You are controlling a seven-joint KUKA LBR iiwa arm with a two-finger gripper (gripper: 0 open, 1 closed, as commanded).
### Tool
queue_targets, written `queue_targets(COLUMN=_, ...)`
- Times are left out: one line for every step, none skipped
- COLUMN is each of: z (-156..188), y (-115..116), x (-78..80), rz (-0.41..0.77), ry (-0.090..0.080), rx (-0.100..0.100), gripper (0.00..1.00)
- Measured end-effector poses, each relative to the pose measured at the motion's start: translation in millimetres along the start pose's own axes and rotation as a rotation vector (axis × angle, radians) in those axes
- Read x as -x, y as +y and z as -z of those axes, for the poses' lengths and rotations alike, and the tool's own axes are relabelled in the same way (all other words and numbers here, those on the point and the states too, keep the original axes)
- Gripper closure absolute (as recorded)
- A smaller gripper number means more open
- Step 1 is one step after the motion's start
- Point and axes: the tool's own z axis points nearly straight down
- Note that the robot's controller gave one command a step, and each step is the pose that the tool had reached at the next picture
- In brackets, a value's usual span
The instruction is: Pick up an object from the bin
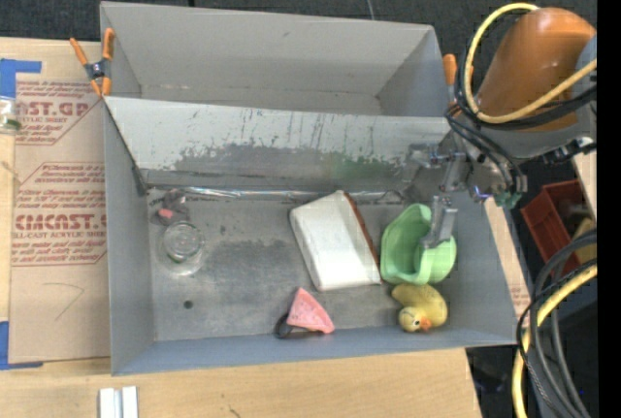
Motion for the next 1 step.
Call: queue_targets(z=-59.2, y=-14.1, x=8.6, rz=0.098, ry=-0.001, rx=0.001, gripper=0.0)
